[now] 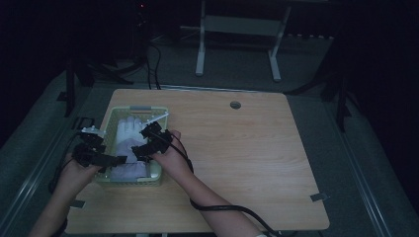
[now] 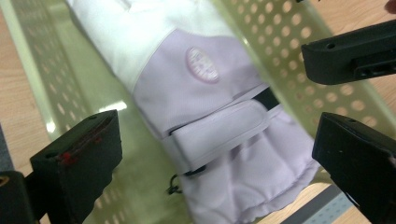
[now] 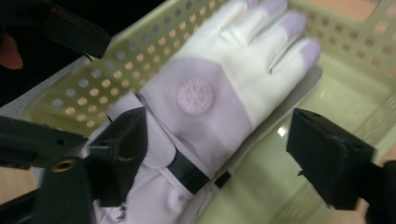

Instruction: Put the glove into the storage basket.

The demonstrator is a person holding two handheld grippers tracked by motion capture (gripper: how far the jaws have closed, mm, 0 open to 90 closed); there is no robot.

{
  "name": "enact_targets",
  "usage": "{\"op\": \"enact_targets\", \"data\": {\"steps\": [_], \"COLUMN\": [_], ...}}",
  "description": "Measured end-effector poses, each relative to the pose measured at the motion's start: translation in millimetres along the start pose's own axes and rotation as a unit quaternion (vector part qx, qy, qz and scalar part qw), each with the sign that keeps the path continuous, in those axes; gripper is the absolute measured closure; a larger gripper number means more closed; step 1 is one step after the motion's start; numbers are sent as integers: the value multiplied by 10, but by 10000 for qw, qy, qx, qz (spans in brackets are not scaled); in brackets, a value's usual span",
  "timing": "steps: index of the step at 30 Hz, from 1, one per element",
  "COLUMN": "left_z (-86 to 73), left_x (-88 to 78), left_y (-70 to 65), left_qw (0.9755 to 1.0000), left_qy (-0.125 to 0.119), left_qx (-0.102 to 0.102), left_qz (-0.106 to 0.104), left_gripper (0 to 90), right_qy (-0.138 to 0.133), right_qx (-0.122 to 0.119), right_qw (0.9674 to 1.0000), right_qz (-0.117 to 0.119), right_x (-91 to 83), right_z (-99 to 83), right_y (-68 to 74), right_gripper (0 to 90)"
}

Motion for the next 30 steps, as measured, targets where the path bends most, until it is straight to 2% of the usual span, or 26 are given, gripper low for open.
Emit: {"op": "enact_targets", "data": {"steps": [2,5,10,13,19,21,25,27,30], "left_z": [19,54,60,44,57,70,99,107,126], "left_x": [-3,-14,-28,2,61,80,125,133,175], "left_y": [-12,-66,-232,-351,-583,-664,-804,-821,-874], "left_qw": [9999,9988,9978,9978,9971,9965,9955,9953,9943], "left_qy": [-110,-395,-663,-651,-675,-701,-725,-757,-827], "left_qx": [-86,-221,2,95,259,277,403,419,411], "left_qz": [-7,-194,-4,-64,-239,-370,-456,-433,-531], "left_gripper": [19,20,20,20,20,20,20,20,20], "right_qy": [-11,-41,-132,-200,-275,-294,-306,-309,-244], "right_qx": [-14,-111,-93,-104,-172,-184,-194,-135,-92], "right_qw": [10000,9999,9999,9997,9994,9994,9993,9994,9997], "right_qz": [54,45,39,113,88,53,-71,-37,-21], "right_x": [-26,-89,-201,-274,-384,-432,-507,-530,-581], "right_z": [3,-8,-29,-48,-93,-120,-186,-209,-281], "right_y": [-7,-20,-95,-110,-140,-163,-268,-308,-422], "right_gripper": [185,173,171,155,142,142,142,142,144]}}
Point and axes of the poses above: each handheld gripper's, and its own axes: x roughly forward along the jaws, z roughly out of its top, y roughly to its left, the point moved 7 cm from there along x, roughly forward along the jaws, and after that the axes turned 5 degrees about y, right-handed, at the moved point
